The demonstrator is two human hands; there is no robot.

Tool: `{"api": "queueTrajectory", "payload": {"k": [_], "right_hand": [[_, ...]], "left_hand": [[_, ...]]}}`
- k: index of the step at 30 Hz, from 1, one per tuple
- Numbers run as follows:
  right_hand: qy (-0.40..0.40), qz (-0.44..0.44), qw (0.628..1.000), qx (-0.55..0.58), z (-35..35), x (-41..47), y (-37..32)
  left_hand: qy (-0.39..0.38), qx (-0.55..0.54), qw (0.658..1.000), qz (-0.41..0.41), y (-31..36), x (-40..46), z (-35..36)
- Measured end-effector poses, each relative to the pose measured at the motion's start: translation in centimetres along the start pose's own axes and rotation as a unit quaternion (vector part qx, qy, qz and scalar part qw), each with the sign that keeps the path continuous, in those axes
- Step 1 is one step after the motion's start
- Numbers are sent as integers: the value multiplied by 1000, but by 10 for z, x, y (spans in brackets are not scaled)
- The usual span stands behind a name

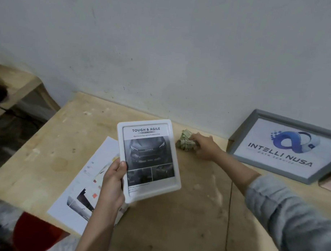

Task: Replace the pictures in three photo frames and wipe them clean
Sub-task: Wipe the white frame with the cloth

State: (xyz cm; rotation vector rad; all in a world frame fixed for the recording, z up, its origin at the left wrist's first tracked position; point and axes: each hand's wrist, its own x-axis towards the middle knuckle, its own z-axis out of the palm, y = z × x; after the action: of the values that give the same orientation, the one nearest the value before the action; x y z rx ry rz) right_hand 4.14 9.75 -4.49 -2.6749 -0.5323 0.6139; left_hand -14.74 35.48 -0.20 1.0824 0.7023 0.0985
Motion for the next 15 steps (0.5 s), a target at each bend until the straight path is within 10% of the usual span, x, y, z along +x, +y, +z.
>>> {"api": "queueTrajectory", "payload": {"k": [4, 8, 15], "right_hand": [[132, 34, 959, 247, -9, -33, -20], [91, 86, 865, 487, -17, -79, -34], [176, 162, 798, 553, -24, -160, -7]], "left_hand": [[-34, 3, 999, 6, 0, -1, 20], [-82, 17, 996, 2, -3, -4, 45], [-223, 94, 970, -17, -25, -24, 112]]}}
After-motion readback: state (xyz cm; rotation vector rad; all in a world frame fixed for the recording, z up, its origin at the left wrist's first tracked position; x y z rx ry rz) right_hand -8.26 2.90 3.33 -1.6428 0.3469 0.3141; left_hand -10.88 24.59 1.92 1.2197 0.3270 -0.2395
